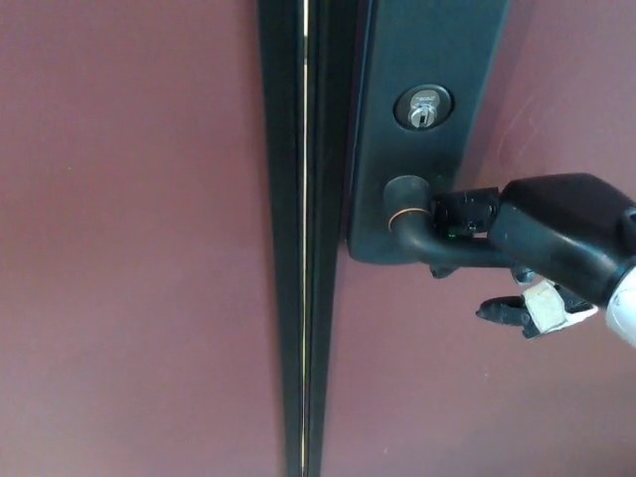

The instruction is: The robot walks towards the door handle and put its right hand on it and twist the handle

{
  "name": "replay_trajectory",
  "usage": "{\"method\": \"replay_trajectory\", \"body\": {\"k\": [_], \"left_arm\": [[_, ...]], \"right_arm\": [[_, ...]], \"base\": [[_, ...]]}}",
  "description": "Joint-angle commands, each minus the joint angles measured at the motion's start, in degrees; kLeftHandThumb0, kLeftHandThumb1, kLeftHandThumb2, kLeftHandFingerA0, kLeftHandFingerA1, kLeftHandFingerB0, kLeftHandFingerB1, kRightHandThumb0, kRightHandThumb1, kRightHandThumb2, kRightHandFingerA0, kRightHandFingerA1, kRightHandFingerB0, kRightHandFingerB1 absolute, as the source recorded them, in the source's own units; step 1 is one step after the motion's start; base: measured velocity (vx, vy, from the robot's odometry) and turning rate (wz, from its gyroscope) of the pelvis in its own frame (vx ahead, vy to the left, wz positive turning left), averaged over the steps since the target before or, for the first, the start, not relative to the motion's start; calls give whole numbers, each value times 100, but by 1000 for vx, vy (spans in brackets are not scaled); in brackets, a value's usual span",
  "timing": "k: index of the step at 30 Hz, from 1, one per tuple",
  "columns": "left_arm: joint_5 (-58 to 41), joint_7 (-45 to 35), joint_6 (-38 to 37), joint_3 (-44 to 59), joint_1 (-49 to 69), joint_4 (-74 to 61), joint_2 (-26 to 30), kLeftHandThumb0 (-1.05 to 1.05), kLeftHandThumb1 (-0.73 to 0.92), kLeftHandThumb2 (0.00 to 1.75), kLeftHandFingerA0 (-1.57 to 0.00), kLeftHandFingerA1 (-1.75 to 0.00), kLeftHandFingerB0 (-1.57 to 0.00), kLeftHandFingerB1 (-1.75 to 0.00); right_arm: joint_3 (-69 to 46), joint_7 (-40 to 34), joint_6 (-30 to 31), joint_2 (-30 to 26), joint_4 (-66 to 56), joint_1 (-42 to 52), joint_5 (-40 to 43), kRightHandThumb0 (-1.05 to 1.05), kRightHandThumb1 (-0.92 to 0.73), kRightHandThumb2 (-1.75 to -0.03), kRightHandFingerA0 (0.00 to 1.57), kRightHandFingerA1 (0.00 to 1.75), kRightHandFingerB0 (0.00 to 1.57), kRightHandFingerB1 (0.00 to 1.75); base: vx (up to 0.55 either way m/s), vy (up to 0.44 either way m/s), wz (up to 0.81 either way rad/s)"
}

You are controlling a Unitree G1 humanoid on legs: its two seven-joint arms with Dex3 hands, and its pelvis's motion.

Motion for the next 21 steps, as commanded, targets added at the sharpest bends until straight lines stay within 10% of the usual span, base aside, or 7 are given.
{"method": "replay_trajectory", "body": {"k": [1,13,14,15,17,20,21], "left_arm": [[57,-96,-30,-25,39,-10,37,-37,55,57,-64,-46,-51,-40],[32,-97,-33,3,73,-5,14,-37,56,57,-66,-48,-52,-41],[28,-102,-24,7,59,-2,10,-37,55,57,-66,-48,-51,-41],[33,-103,-40,1,69,-4,10,-37,55,57,-66,-48,-51,-41],[24,-93,-54,13,71,-7,6,-37,55,57,-66,-48,-51,-41],[14,-120,-43,24,61,1,11,-37,55,57,-66,-48,-51,-41],[9,-129,-45,29,67,-4,13,-37,55,57,-66,-48,-51,-41]], "right_arm": [[-126,-141,-774,156,25,207,-73,-5,-57,-52,72,164,63,139],[-448,-53,-1131,369,111,395,-132,-8,-56,-53,73,159,70,131],[-506,-29,-1118,409,106,383,-84,-13,-52,-56,71,133,77,91],[-590,90,-1077,394,7,351,-38,-45,-39,-78,43,56,31,48],[-726,114,-1077,450,-38,363,87,-35,-27,-88,1,48,0,45],[-1100,149,-1037,679,-141,397,517,-78,-57,-57,0,25,7,25],[-1242,184,-986,786,-183,391,699,-81,-48,-88,0,9,7,14]], "base": [[0,0,0],[0,0,0],[0,0,0],[0,0,0],[0,0,0],[0,0,0],[0,0,0]]}}
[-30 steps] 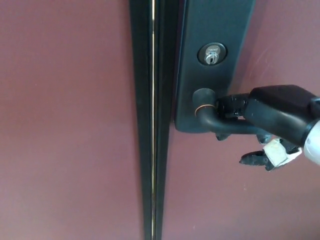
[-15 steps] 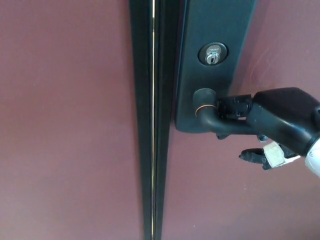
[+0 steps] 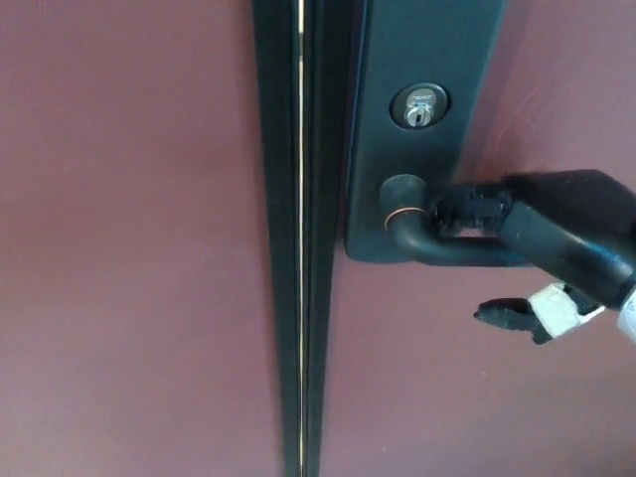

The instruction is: The robot walks towards the door handle and put its right hand on it and twist the handle

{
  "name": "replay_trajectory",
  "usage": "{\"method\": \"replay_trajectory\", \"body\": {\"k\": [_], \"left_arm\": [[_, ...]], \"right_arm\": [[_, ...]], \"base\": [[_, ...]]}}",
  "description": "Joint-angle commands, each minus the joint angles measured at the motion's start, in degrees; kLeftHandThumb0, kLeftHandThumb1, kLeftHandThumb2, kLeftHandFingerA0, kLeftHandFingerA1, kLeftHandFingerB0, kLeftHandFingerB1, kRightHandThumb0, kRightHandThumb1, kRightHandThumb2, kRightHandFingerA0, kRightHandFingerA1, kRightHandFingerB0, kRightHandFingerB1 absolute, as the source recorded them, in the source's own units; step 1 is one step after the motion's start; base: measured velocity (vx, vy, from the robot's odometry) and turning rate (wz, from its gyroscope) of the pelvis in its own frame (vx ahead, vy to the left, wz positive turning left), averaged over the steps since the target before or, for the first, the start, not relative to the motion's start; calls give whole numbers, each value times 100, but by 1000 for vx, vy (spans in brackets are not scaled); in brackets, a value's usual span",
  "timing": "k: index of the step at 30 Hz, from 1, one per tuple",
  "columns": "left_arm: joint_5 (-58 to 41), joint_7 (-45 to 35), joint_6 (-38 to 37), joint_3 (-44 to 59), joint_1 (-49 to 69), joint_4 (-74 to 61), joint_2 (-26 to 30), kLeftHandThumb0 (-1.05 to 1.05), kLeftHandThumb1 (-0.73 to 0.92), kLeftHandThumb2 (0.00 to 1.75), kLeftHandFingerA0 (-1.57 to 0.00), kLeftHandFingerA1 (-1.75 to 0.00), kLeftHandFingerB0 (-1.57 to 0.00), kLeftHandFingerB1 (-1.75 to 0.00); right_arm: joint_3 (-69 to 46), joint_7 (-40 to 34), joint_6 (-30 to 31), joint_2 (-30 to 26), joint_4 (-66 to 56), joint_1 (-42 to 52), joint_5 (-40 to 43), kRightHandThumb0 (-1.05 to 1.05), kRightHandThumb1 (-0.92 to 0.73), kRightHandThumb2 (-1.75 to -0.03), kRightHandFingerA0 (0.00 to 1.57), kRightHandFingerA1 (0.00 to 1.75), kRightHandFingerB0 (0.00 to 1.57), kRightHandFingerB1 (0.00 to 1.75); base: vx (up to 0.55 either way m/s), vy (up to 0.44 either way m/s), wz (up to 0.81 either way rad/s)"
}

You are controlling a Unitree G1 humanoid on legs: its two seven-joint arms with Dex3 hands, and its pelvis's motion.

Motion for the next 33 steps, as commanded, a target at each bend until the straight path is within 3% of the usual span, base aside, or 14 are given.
{"method": "replay_trajectory", "body": {"k": [1,9,18,26,31,33], "left_arm": [[14,-92,-39,17,62,-2,12,-37,55,57,-66,-48,-51,-41],[8,-102,13,32,55,11,-4,-37,55,57,-65,-46,-51,-40],[48,-76,17,-4,35,6,1,-37,55,57,-66,-47,-51,-41],[21,-131,42,8,33,18,13,-37,55,57,-66,-47,-51,-41],[-12,-128,44,54,8,33,11,-36,55,57,-66,-47,-51,-40],[-6,-108,4,53,69,20,8,-37,55,57,-67,-47,-51,-41]], "right_arm": [[-580,240,-110,458,-338,-58,953,-80,-46,-89,1,10,2,11],[-1172,925,142,322,-581,-350,1387,-81,-46,-92,0,11,0,9],[-2252,1680,612,-423,-944,-749,2193,-81,-47,-92,0,11,0,9],[-4182,1921,279,-790,-1247,4,3004,-81,-47,-92,0,14,0,11],[-5873,2375,86,-747,-1548,850,3526,-81,-49,-93,0,15,0,12],[-6700,2657,38,-446,-1702,1393,3957,-80,-49,-92,0,18,1,15]], "base": [[0,0,0],[0,0,0],[0,0,0],[0,0,0],[0,0,0],[0,0,0]]}}
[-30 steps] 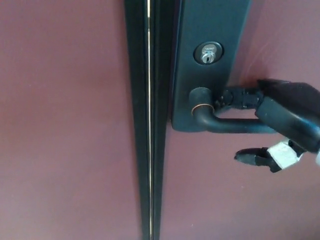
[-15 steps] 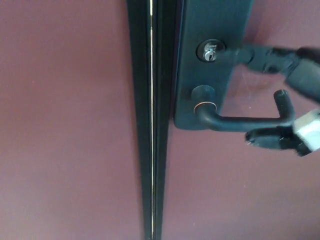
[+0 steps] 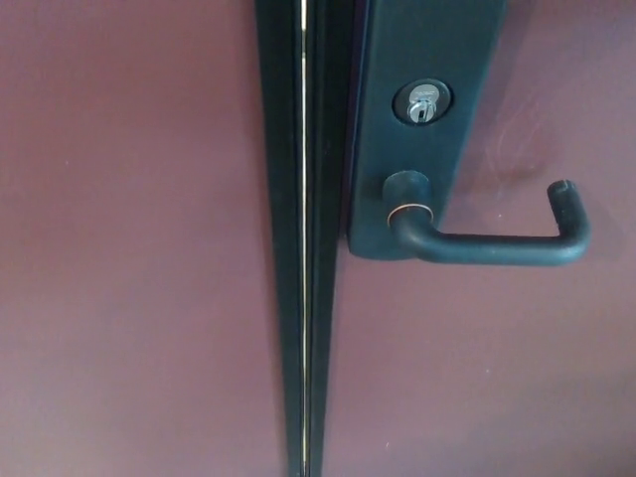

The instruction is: The robot walks towards the door handle and put its right hand on it and twist the handle

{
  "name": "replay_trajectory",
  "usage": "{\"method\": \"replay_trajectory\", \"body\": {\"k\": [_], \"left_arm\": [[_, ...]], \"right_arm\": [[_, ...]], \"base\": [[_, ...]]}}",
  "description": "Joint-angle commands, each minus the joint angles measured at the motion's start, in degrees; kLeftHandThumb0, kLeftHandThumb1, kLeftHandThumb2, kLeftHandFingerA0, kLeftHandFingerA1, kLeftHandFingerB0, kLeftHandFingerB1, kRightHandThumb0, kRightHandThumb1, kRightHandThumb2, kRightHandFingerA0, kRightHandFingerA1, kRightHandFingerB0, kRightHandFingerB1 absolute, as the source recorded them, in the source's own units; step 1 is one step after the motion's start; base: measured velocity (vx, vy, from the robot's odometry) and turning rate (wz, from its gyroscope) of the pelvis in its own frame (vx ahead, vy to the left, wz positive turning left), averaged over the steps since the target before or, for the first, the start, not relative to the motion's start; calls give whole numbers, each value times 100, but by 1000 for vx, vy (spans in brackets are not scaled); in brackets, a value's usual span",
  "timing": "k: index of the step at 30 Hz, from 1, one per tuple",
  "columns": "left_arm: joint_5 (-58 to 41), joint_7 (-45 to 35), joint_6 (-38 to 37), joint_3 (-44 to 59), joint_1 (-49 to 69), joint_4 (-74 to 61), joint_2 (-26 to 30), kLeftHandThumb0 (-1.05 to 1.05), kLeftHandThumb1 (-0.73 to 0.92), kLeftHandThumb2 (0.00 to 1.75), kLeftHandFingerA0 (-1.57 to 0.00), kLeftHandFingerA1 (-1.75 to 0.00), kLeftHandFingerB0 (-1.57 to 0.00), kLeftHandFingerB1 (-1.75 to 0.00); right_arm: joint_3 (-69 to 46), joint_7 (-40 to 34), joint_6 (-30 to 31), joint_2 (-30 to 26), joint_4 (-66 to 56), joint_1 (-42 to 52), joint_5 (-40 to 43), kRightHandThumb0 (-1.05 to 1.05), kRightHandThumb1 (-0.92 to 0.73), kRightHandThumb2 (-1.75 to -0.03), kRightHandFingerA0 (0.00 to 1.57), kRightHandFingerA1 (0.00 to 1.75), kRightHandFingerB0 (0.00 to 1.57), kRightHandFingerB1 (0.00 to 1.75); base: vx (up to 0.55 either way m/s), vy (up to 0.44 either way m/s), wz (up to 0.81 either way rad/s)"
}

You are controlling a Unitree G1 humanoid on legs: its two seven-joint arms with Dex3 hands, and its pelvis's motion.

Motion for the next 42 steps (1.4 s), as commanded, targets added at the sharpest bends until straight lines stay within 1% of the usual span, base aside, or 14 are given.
{"method": "replay_trajectory", "body": {"k": [1,5,7,8,12,13,16,19,20,21,26,27,31,42], "left_arm": [[-19,-65,25,53,104,44,6,-37,55,57,-67,-47,-51,-41],[-26,-59,29,64,126,49,-21,-37,55,57,-67,-47,-51,-41],[-66,-113,81,101,116,67,-55,-37,55,57,-67,-48,-51,-41],[-49,-88,72,86,115,55,-48,-37,55,57,-67,-48,-51,-41],[-60,-80,57,110,152,51,-38,-37,55,57,-67,-48,-51,-41],[-26,-64,52,87,142,53,-30,-37,55,57,-67,-48,-51,-40],[19,-49,41,46,95,44,-60,-37,55,57,-67,-48,-51,-40],[16,-49,43,47,86,44,-64,-37,55,57,-67,-48,-51,-40],[16,-49,43,47,86,45,-64,-37,55,57,-67,-48,-51,-40],[37,-37,53,22,31,30,-84,-37,55,57,-68,-49,-51,-40],[46,-22,34,6,1,14,-89,-37,55,57,-67,-48,-51,-40],[38,-16,-8,11,-2,-1,-85,-37,55,57,-68,-47,-50,-40],[-28,-59,4,72,-5,17,-105,-37,55,57,-68,-47,-50,-40],[-7,-48,-29,46,-15,6,-142,-37,55,57,-68,-47,-50,-40]], "right_arm": [[-2030,887,-397,439,-497,1292,1399,-80,-49,-90,4,18,5,17],[-2205,856,-498,452,-501,1551,1609,-80,-49,-90,4,18,5,17],[-2907,1093,-1053,1392,-375,2758,1854,-75,-47,-86,0,32,15,29],[-2977,1112,-1171,1545,-187,3023,1851,-75,-57,-58,10,28,11,26],[-2975,987,-1369,1575,-93,3323,1997,-75,-57,-58,10,28,11,26],[-2788,844,-1614,1803,210,3623,1709,-77,-49,-85,8,41,6,34],[-1893,222,-2199,2465,1218,4329,690,-79,-51,-88,9,41,1,34],[-1727,41,-2370,2466,1388,4422,659,-79,-51,-88,9,41,1,34],[-1709,10,-2406,2456,1407,4445,669,-79,-51,-88,9,41,1,34],[-780,-718,-2479,2634,2745,4204,-126,-37,-33,-94,0,48,0,47],[-9,-1487,-2765,2668,4206,3874,-643,-37,-34,-95,0,47,0,47],[568,-2134,-3012,2723,5692,3382,-1050,-78,-55,-84,16,40,8,36],[1092,-2718,-3006,2851,7135,2763,-1222,-77,-55,-85,18,41,9,37],[2240,-3637,-2821,3131,8824,2304,-1624,-74,-56,-84,22,42,11,38]], "base": [[0,0,0],[0,0,0],[0,0,0],[0,0,0],[0,0,0],[0,0,0],[0,0,0],[0,0,0],[0,0,0],[0,0,0],[0,0,0],[0,0,0],[0,0,0],[0,0,0]]}}
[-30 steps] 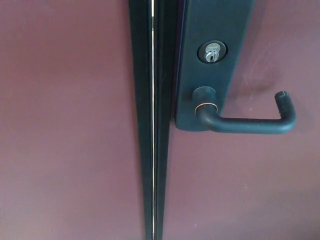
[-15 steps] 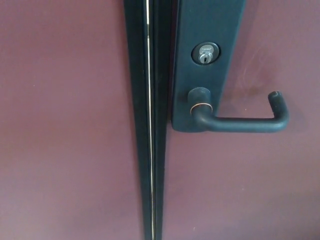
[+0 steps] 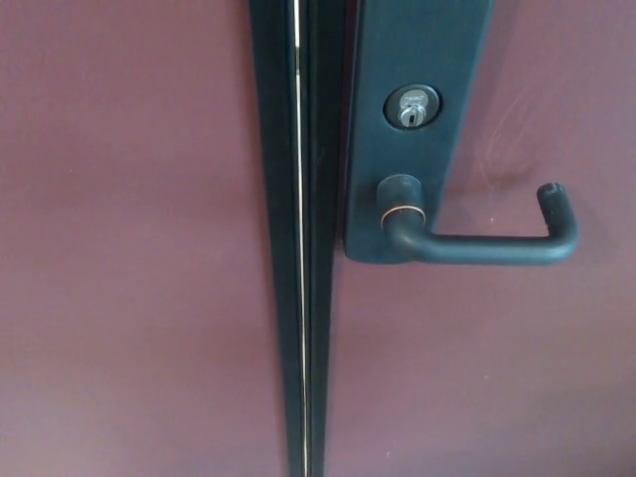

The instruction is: The robot walks towards the door handle and put its right hand on it and twist the handle

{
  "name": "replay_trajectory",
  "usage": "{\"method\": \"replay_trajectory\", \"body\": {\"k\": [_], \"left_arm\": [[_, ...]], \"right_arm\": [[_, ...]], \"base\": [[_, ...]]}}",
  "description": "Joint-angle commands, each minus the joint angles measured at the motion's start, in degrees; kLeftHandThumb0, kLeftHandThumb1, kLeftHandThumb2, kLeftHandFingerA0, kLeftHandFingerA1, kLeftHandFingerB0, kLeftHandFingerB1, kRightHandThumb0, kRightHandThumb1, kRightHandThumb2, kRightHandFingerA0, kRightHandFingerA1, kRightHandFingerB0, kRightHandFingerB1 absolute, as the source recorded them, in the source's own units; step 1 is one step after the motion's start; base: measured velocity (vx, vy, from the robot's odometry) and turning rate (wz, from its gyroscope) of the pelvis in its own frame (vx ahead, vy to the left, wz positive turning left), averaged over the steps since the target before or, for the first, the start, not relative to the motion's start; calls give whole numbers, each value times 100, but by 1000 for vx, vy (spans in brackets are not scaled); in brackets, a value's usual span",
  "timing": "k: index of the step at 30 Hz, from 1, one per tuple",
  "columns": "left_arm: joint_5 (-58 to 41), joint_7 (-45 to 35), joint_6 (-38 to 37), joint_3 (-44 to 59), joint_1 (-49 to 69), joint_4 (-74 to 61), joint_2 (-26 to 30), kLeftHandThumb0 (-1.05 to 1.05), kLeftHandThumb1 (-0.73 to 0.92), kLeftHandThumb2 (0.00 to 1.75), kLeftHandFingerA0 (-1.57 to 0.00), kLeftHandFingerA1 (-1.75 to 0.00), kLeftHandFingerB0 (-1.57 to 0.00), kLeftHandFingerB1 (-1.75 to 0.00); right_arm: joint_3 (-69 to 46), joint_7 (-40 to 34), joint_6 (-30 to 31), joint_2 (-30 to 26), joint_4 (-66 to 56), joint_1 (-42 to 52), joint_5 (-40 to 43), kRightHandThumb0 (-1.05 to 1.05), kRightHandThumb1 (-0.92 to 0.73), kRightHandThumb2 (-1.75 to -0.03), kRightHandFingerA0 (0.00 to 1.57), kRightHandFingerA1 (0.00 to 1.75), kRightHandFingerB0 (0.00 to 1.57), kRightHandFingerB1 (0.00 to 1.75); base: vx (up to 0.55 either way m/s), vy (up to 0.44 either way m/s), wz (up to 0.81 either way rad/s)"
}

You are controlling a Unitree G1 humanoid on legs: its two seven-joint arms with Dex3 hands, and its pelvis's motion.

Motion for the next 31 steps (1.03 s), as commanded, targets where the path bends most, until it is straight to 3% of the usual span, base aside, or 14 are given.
{"method": "replay_trajectory", "body": {"k": [1,6,7,15,16,20,21,31], "left_arm": [[-12,-48,12,26,-59,16,-74,-37,55,57,-67,-47,-50,-40],[-13,-49,26,24,-93,-1,-61,-37,55,57,-66,-47,-50,-40],[1,-47,50,14,-131,7,-50,-38,55,57,-66,-47,-51,-41],[33,-14,124,-7,-146,49,-40,-38,55,57,-66,-48,-51,-41],[58,-2,136,-33,-159,42,-37,-45,47,77,-56,-56,-46,-51],[80,20,160,-60,-226,35,-29,-45,47,76,-54,-55,-46,-51],[81,26,151,-65,-222,30,-25,-38,56,57,-57,-44,-49,-40],[95,89,206,-95,-199,20,-17,-38,59,57,-54,-43,-46,-38]], "right_arm": [[1697,-2673,-786,405,3534,-921,-1649,-76,-56,-85,16,41,9,37],[1990,-2839,-914,344,4374,-1130,-1591,-76,-56,-85,14,40,8,37],[2069,-2856,-895,315,4623,-1185,-1581,-37,-38,-97,0,47,0,47],[2271,-3076,-725,140,5652,-1395,-1301,-37,-38,-98,0,47,0,48],[2238,-3090,-723,143,5742,-1423,-1214,-37,-38,-98,0,47,0,48],[2302,-3184,-747,155,5907,-1568,-1094,-37,-38,-98,0,47,0,48],[2356,-3235,-781,154,5940,-1588,-1095,-37,-38,-98,0,47,0,48],[2626,-3509,-947,103,6190,-1662,-1003,-37,-38,-97,0,47,0,48]], "base": [[0,0,0],[0,0,0],[0,0,0],[0,0,0],[0,0,0],[0,0,0],[0,0,0],[0,0,0]]}}
